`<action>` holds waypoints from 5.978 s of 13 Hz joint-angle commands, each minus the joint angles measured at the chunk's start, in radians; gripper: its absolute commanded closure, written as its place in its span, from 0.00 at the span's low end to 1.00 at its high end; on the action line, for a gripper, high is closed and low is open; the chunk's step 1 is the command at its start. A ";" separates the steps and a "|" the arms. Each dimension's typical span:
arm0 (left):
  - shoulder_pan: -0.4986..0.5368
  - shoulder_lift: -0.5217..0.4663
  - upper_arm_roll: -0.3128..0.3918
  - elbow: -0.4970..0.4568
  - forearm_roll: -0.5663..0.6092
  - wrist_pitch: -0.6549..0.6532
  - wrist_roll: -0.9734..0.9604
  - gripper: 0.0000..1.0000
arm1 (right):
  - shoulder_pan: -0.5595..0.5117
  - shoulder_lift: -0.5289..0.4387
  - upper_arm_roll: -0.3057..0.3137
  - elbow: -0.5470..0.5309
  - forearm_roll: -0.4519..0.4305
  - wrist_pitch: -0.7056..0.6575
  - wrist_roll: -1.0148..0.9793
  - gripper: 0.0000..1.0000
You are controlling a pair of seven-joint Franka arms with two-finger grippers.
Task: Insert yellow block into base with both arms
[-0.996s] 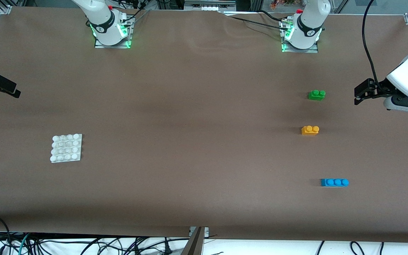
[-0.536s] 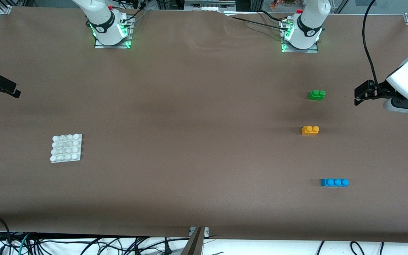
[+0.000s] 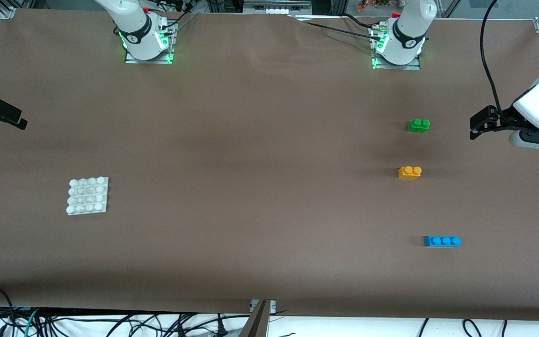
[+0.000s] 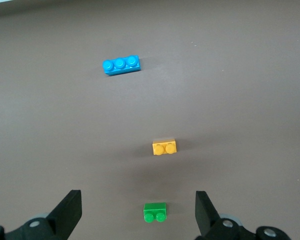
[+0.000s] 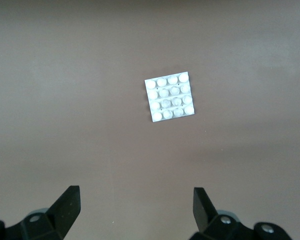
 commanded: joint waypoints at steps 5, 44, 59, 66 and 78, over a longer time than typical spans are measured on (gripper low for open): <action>0.022 0.009 -0.006 0.021 -0.018 -0.020 0.010 0.00 | -0.010 -0.007 0.007 -0.008 0.005 0.002 0.010 0.00; 0.019 0.014 -0.009 0.022 -0.018 -0.018 0.001 0.00 | -0.010 0.022 0.007 -0.008 0.002 0.013 0.015 0.00; 0.017 0.014 -0.009 0.022 -0.018 -0.020 0.001 0.00 | -0.101 0.489 0.002 -0.021 -0.029 0.327 -0.177 0.00; 0.015 0.014 -0.010 0.022 -0.018 -0.021 0.001 0.00 | -0.098 0.626 0.002 -0.066 -0.064 0.507 -0.179 0.00; 0.009 0.014 -0.012 0.024 -0.018 -0.021 0.001 0.00 | -0.093 0.674 0.002 -0.155 -0.098 0.691 -0.202 0.00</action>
